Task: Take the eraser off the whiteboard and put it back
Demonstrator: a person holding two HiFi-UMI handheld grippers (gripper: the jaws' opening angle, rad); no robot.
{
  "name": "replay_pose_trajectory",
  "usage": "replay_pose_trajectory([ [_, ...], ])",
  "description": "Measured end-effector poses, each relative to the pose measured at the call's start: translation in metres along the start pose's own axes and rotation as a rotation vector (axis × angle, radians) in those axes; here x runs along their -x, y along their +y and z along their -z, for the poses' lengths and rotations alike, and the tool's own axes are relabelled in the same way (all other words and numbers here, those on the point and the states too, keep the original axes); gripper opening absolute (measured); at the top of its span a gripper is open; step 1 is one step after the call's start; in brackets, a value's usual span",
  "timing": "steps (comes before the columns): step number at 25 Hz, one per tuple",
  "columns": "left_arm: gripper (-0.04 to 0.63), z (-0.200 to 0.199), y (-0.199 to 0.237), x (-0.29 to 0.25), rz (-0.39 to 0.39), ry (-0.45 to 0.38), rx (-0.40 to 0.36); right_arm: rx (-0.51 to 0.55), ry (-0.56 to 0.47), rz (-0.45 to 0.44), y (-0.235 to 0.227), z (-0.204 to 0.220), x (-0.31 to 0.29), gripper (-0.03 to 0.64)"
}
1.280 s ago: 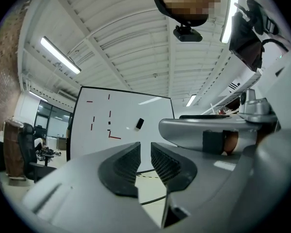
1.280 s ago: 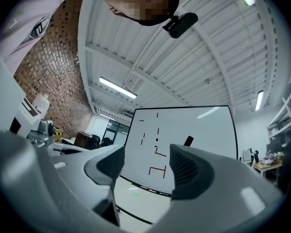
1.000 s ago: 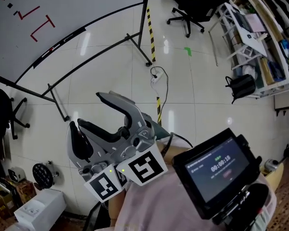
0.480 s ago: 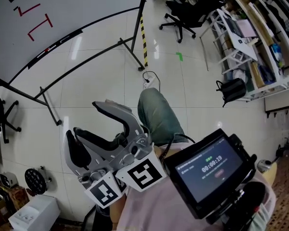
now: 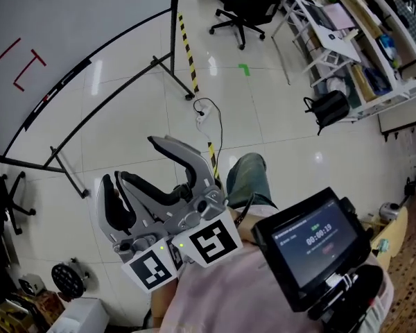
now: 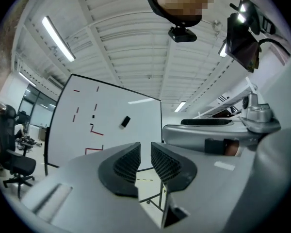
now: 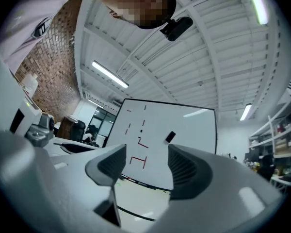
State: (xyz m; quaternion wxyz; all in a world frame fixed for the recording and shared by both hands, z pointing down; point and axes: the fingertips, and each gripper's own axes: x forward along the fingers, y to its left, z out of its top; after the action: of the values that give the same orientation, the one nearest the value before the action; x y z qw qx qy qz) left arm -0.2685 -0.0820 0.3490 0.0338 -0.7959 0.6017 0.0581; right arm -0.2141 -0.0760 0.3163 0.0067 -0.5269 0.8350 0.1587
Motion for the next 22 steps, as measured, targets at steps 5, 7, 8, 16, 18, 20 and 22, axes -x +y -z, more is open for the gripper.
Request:
replay_pose_trajectory([
  [5,0.055,-0.013,-0.085,-0.043,0.116,-0.048,-0.046,-0.025,-0.012,0.113,-0.09,0.009,0.029,0.261],
  [7,0.055,-0.013,-0.123,-0.061,0.153,-0.049,-0.049,-0.021,0.002,0.147,-0.129,0.014,0.043,0.261],
  [8,0.055,-0.014,-0.144,-0.067,0.175,-0.05,-0.05,-0.022,0.006,0.16,-0.147,0.016,0.052,0.259],
  [16,0.051,-0.022,-0.314,-0.067,0.244,-0.111,-0.081,-0.01,-0.046,0.176,-0.267,0.022,0.163,0.207],
  [18,0.051,-0.023,-0.344,-0.062,0.212,-0.123,-0.092,-0.008,-0.062,0.151,-0.286,0.024,0.186,0.206],
  [20,0.051,-0.017,-0.365,-0.054,0.163,-0.122,-0.102,-0.007,-0.072,0.106,-0.298,0.029,0.205,0.206],
  [22,0.051,-0.011,-0.383,-0.048,0.121,-0.113,-0.106,-0.007,-0.058,0.066,-0.307,0.037,0.22,0.206],
])
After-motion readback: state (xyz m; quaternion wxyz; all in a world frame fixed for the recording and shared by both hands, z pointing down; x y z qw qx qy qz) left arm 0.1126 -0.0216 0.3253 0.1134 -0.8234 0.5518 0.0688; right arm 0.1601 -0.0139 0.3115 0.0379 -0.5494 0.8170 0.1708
